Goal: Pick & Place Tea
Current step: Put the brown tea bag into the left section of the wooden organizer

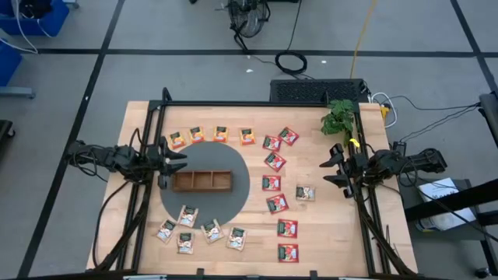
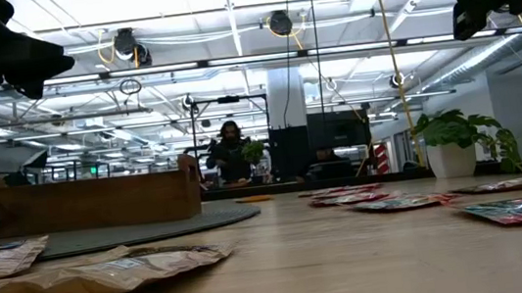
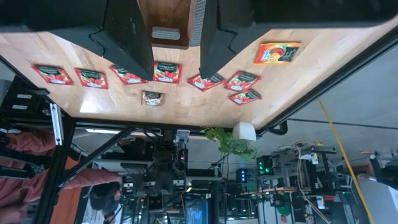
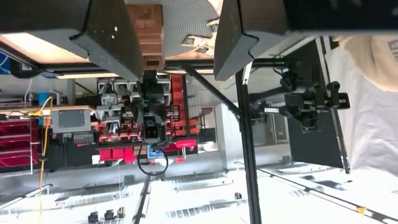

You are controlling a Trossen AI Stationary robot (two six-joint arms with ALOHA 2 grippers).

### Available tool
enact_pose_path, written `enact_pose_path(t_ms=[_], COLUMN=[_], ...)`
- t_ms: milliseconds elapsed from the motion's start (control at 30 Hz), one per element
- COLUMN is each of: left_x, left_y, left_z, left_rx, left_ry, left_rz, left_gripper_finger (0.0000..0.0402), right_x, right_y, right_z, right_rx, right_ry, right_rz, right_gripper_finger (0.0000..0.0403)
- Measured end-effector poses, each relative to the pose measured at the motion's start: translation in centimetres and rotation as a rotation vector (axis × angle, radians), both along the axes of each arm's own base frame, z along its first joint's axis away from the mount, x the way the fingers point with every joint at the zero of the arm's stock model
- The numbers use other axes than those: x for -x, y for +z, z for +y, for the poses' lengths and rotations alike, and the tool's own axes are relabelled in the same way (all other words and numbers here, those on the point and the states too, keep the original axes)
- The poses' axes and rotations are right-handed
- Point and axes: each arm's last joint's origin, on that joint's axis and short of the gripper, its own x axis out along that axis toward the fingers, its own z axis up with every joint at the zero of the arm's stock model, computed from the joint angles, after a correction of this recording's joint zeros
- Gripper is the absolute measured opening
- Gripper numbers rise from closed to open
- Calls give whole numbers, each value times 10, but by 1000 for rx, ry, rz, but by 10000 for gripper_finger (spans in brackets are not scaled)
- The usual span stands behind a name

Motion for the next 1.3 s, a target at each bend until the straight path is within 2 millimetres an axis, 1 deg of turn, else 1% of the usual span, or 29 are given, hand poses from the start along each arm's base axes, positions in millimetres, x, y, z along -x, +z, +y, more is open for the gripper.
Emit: enact_pose_path(t_ms=[200,267,333,400,433,500,567,633,700,767,867,967,1033,1167,1300], left_x=[0,0,0,0,0,0,0,0,0,0,0,0,0,0,0], left_y=[0,0,0,0,0,0,0,0,0,0,0,0,0,0,0], left_z=[0,0,0,0,0,0,0,0,0,0,0,0,0,0,0], left_rx=[0,0,0,0,0,0,0,0,0,1,0,0,0,0,0], left_ry=[0,0,0,0,0,0,0,0,0,0,0,0,0,0,-1], left_rz=[0,0,0,0,0,0,0,0,0,-2,1,1,0,1,1], left_gripper_finger=[134,134,134,134,134,134,134,134,134,134,134,134,134,134,134], right_x=[0,-1,-3,-8,-10,-17,-28,-43,-61,-78,-102,-122,-132,-139,-138], right_y=[0,0,-1,-10,-7,11,25,28,36,43,43,39,29,3,-20], right_z=[0,-3,-7,-9,-9,-8,-5,-2,1,5,13,24,32,47,50], right_rx=[55,4,-62,-57,-56,-88,-103,-70,-42,-30,-43,-98,-120,-116,-60], right_ry=[-29,-114,-262,-364,-380,-378,-378,-395,-415,-423,-390,-339,-313,-257,-282], right_rz=[-9,-2,30,177,236,287,379,567,745,928,1208,1407,1517,1686,1800], right_gripper_finger=[181,181,182,190,198,216,238,259,275,285,290,290,288,282,280])
